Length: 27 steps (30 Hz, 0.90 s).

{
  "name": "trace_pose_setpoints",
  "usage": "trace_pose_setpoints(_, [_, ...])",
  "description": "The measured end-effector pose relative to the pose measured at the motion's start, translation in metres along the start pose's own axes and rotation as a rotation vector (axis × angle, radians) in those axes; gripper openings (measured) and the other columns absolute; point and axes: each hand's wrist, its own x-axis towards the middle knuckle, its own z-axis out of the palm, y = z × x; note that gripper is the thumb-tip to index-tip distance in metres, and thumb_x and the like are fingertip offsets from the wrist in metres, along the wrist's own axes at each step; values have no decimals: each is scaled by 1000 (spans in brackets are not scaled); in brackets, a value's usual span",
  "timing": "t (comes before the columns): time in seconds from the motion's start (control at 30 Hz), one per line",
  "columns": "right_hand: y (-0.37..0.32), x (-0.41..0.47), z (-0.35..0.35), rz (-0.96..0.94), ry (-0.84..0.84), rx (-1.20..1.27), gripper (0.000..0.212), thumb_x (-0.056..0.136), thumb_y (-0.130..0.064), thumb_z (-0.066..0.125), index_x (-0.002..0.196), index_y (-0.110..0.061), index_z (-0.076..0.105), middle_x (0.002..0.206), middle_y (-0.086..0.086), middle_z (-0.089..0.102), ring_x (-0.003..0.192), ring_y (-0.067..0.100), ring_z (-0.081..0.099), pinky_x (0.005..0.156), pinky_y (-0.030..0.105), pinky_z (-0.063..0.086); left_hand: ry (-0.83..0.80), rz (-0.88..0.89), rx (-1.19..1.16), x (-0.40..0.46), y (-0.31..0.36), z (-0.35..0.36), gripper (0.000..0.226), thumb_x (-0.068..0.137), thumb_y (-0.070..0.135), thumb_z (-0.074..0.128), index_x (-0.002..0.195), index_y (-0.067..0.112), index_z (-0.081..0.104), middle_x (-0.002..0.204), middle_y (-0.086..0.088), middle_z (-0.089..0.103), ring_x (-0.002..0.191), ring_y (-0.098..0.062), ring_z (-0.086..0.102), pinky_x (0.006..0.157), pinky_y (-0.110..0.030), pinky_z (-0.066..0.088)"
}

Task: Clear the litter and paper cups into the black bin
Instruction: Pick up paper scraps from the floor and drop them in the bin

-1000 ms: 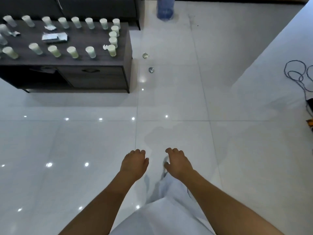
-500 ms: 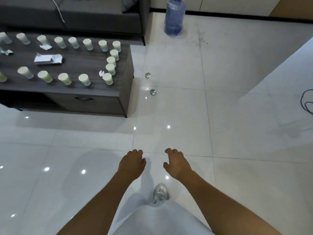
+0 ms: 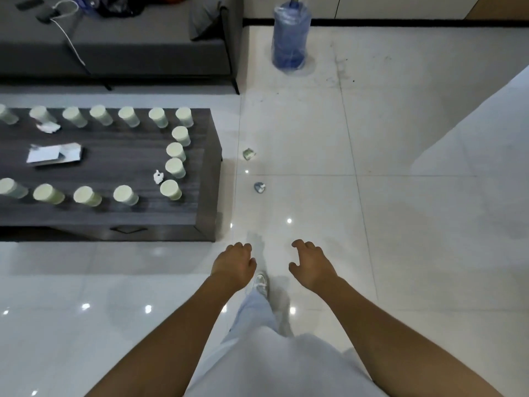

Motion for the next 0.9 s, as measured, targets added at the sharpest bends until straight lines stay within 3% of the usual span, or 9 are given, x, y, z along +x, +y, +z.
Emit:
trace_pose_setpoints(0.4, [-6,163,-117,-24,-41,-7,51,92,-23,52,140,-15,37,127,12,49,117,29,46,91,36,46,-18,-47,-41,171,16,-105,36,98,30,40,126,11,49,122,-9,55,109,-25,54,94,-40,48])
trace_pose_setpoints(0.7, [18,310,-208,-145,-160,-200,52,91,-22,53,140,-15,37,126,11,49,115,29,47,84,35,47,32,-304,-250,280,50,-130,36,98,31,42,127,12,50,122,-9,55,107,-24,55,90,-35,47])
trace_pose_setpoints(0.9, [4,383,-231,-185,-259,-265,52,91,-22,53,140,-14,36,128,11,47,117,29,45,85,35,45,4,-418,-323,316,46,-140,33,98,30,41,125,12,50,123,-8,55,112,-23,54,94,-34,47])
